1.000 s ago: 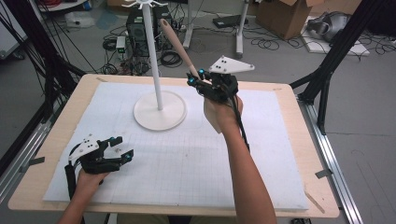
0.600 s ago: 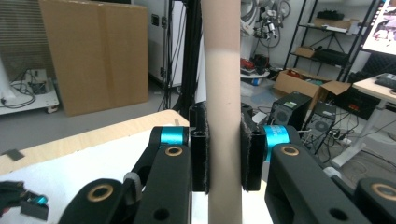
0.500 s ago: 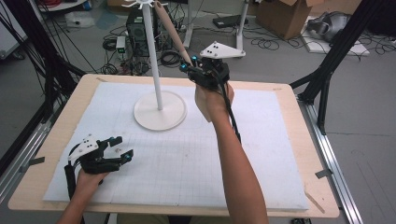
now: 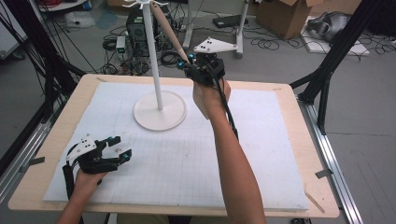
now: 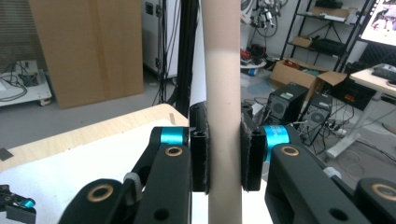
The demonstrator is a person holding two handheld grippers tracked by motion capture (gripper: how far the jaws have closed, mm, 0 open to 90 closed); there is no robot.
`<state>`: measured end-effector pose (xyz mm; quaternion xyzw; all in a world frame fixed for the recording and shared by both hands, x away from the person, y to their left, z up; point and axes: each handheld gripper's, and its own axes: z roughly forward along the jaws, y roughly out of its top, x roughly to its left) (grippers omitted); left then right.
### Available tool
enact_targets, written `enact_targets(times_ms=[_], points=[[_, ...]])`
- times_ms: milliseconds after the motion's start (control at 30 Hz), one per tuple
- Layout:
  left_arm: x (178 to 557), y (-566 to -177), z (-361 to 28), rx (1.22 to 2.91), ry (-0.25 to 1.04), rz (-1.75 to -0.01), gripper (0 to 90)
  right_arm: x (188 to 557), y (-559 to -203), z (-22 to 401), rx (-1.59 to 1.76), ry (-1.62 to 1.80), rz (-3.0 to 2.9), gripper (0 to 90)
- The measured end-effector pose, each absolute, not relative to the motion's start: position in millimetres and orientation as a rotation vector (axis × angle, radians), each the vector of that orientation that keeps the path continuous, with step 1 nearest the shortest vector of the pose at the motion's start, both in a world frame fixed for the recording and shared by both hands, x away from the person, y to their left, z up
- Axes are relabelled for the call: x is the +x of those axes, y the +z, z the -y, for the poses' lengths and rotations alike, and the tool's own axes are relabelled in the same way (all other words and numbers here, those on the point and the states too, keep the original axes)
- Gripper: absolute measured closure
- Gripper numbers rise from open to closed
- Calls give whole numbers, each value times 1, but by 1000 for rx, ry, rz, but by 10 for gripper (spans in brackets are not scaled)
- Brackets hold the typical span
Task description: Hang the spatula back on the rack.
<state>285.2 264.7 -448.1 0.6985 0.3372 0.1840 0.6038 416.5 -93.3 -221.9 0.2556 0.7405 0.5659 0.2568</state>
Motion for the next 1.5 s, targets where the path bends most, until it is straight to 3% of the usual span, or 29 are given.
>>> enact_targets(times_ms=[633, 767, 1133, 1300, 1500], points=[[284, -448, -267, 1605, 429, -781, 227, 429, -237, 80, 739, 1500, -2041, 766], [284, -450, -266, 1606, 430, -781, 227, 428, -239, 80, 745, 1489, -2035, 607], [284, -448, -264, 1603, 434, -778, 226, 408, -257, 107, 718, 1543, -2071, 428], [284, -446, -264, 1594, 442, -783, 221, 395, -275, 129, 738, 1522, -2165, 280], [288, -444, -260, 1596, 421, -804, 179, 369, -307, 166, 783, 1495, -2159, 268]])
